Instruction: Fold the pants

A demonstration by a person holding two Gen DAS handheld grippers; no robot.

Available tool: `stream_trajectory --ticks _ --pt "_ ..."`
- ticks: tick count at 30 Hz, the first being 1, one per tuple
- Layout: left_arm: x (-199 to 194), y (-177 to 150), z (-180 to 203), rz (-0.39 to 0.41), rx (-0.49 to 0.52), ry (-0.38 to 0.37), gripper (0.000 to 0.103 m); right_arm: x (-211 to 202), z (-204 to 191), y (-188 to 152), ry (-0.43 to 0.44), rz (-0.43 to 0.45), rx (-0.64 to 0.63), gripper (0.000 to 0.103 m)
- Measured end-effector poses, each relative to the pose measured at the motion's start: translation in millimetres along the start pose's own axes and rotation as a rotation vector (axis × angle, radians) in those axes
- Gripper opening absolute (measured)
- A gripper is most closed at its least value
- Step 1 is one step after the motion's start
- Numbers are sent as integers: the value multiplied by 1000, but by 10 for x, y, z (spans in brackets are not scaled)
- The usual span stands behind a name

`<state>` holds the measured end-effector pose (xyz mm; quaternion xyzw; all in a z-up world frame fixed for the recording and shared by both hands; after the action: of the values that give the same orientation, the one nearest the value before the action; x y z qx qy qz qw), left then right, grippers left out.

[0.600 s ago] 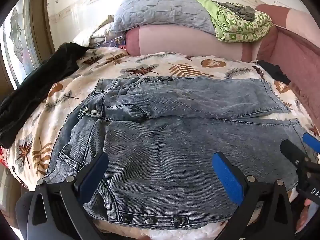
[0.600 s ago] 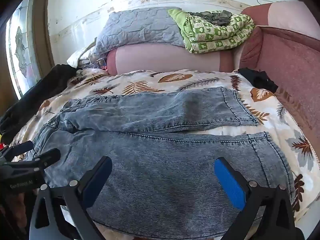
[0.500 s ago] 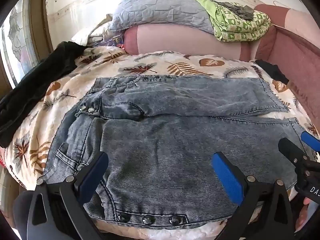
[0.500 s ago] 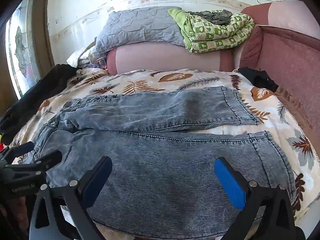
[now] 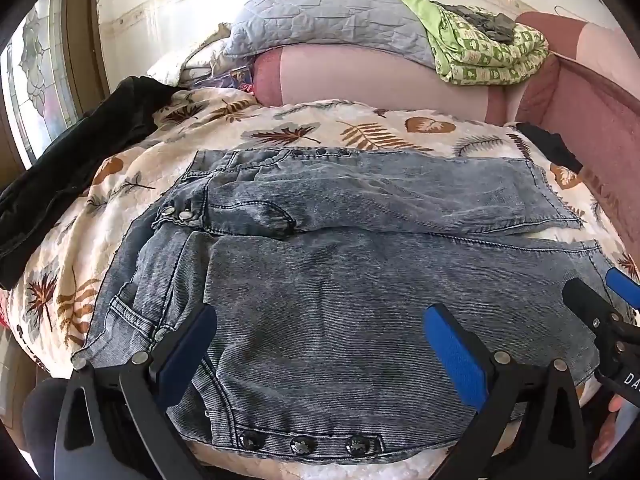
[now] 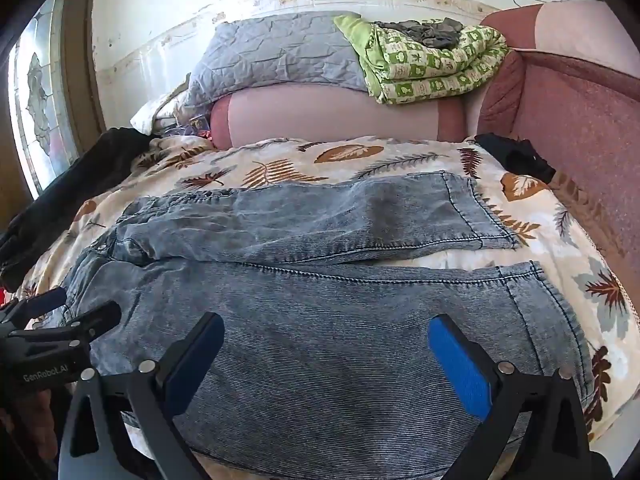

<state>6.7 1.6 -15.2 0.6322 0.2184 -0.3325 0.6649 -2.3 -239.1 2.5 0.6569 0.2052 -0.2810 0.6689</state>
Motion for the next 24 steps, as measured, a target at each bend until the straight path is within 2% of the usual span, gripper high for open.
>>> stream_trajectory --ticks 24 --pt "-31 -6 10 -6 -11 4 103 -31 25 7 0 5 6 103"
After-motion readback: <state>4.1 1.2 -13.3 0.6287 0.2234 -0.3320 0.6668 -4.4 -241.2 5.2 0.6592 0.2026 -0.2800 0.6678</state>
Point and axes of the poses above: each gripper's, at about its wrist camera, not at the fingertips, and x roughly the way its jaws point, z to its right, y to its top, the point moved 1 cm from there along x, roughly the way its jaws point, and after that the axes turned 10 degrees about -y, right-handed, at the moved point
